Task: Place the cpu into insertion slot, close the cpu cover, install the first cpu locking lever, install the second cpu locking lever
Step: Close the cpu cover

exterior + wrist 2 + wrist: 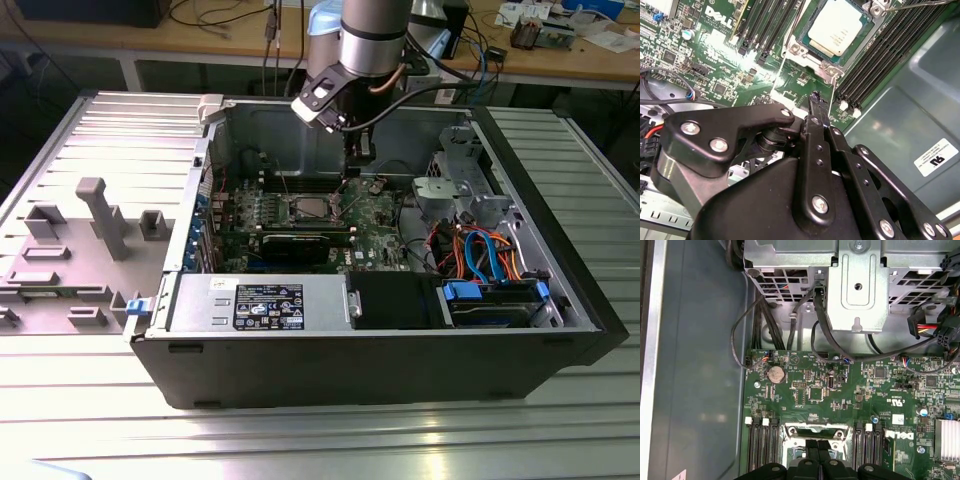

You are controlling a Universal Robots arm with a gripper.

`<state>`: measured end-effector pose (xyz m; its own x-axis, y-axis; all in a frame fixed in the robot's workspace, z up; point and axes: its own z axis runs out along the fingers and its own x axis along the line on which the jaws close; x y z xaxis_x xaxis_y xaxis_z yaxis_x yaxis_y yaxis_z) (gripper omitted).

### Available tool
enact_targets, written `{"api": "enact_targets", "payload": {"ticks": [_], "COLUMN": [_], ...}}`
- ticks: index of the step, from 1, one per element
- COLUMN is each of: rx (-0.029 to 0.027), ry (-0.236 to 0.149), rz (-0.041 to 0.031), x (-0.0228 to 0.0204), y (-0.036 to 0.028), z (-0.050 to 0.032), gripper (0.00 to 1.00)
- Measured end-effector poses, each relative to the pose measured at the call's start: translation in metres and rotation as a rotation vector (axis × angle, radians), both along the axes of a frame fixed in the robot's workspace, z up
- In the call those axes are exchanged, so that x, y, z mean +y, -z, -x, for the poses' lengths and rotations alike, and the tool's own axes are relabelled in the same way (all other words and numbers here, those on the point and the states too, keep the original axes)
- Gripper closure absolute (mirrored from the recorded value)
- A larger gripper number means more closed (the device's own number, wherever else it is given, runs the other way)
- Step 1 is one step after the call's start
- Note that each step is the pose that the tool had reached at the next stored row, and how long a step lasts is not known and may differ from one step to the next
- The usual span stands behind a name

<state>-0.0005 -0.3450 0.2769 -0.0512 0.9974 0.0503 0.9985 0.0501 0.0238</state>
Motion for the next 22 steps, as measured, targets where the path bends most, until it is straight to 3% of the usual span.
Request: {"api": "enact_targets", "payload": {"ticks": [8,18,22], "rx": [0.0011,0.0037,0.0036], "ry": [0.000,0.000,0.000], "rz": [0.0004,0.0004,0.0004], "x": [0.0000,0.0000,0.0000], "y": [0.0000,0.0001,0.0002], "z": [-0.0072,-0.0238,-0.0260], "gripper": [0.89,0.89,0.89]}}
